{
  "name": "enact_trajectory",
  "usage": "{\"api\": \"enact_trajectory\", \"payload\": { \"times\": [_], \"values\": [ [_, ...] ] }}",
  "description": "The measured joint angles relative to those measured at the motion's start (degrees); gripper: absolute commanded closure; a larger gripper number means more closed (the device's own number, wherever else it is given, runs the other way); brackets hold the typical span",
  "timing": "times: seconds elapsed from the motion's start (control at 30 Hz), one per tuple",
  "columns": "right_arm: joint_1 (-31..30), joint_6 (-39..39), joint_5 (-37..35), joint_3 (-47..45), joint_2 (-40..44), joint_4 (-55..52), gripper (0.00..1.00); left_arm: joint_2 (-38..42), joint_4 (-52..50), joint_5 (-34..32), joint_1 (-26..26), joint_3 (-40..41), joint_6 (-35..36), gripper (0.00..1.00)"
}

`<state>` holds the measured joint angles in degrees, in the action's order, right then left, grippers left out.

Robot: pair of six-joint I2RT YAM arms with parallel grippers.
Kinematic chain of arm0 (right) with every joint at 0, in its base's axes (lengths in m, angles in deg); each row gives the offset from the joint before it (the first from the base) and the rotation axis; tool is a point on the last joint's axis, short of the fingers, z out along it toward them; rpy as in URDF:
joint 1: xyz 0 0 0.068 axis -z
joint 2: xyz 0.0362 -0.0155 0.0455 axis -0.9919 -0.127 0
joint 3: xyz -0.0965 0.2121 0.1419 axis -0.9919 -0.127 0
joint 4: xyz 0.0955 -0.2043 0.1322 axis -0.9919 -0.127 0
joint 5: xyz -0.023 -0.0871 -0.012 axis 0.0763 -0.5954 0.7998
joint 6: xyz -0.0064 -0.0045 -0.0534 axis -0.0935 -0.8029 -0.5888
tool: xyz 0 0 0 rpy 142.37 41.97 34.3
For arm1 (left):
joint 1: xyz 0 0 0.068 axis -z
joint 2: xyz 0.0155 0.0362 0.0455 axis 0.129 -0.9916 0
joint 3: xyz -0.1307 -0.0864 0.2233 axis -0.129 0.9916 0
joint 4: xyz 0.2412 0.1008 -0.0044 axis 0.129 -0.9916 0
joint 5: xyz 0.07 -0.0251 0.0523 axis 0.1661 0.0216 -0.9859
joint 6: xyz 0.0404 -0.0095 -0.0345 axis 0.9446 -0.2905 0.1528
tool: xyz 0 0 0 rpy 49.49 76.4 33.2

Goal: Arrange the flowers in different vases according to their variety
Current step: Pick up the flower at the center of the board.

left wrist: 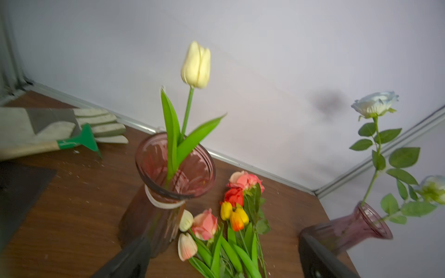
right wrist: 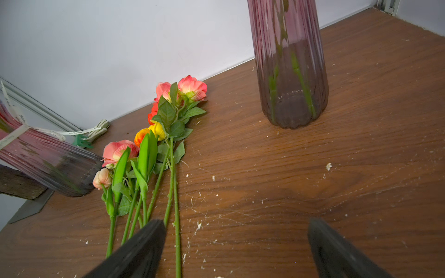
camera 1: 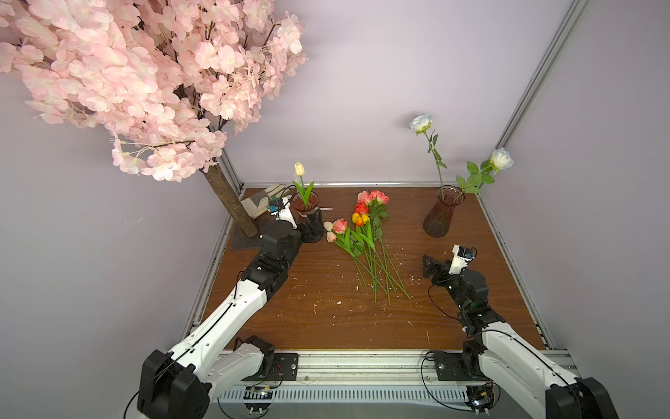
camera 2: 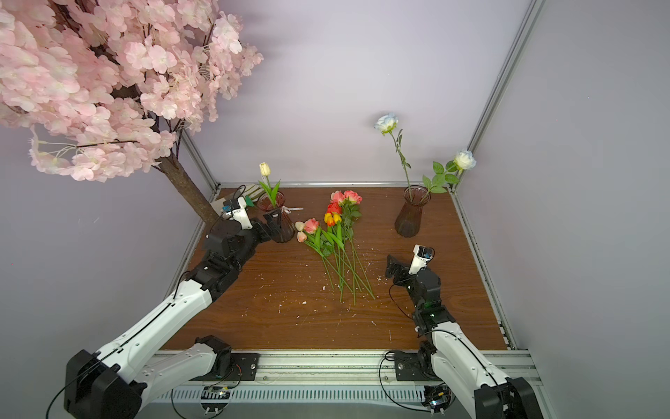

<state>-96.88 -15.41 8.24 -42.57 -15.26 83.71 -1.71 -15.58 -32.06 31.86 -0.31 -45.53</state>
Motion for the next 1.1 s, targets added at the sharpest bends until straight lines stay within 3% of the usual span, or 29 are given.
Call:
{"api": "enact_trajectory", "payload": {
  "times": [0.37,0.6,0.83,1.1],
  "values": [
    [0.0,0.0,0.1,0.0,-2.0,0.1,0.0,-4.8,6.5,7.8,3.2,10.9,-14.5,0.0],
    [0.0,0.0,0.1,0.0,-2.5,0.3,0.0,-8.1,15.6,10.9,7.3,17.2,-23.6,0.22],
    [0.0,0.0,0.3,0.0,-3.2,0.4,0.01,-16.7,26.4,13.0,10.2,19.1,-31.4,0.39],
    [0.0,0.0,0.3,0.0,-3.4,0.4,0.0,-30.1,38.3,15.3,13.3,19.1,-38.5,0.48]
  ]
}}
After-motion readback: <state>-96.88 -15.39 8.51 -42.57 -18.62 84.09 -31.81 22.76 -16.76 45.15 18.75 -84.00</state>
